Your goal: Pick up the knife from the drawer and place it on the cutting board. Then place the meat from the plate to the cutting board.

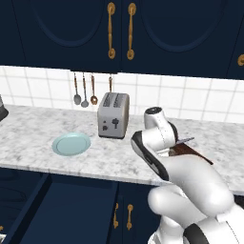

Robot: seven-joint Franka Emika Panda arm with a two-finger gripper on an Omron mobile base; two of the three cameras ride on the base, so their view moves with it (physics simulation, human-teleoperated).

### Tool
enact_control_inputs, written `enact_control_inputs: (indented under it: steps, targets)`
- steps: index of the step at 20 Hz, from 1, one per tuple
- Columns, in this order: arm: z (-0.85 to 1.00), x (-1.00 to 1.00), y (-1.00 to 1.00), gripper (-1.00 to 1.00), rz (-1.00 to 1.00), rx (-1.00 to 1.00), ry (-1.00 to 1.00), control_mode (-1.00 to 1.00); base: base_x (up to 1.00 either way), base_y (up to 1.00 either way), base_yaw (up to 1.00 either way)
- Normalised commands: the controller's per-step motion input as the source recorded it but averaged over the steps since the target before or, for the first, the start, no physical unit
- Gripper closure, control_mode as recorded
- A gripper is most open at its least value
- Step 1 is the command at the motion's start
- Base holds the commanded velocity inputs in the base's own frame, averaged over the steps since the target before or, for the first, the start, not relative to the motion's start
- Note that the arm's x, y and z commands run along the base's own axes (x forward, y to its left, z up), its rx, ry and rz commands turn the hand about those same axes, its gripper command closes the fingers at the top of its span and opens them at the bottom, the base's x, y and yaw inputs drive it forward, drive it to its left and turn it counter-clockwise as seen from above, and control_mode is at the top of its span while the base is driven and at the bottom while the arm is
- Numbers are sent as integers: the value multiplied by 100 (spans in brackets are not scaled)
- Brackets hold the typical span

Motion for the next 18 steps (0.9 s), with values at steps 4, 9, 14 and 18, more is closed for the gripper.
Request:
enact_control_inputs:
  steps: [4, 9, 14, 18]
  targets:
    - [0, 49, -99, 100, -15, 7, 3, -100, 0, 0, 0]
    - [-17, 29, -81, 100, -6, 0, 0, -100, 0, 0, 0]
    - [-50, 26, -46, 100, -1, 0, 7, -100, 0, 0, 0]
    - [-38, 39, -36, 100, 0, 0, 6, -100, 0, 0, 0]
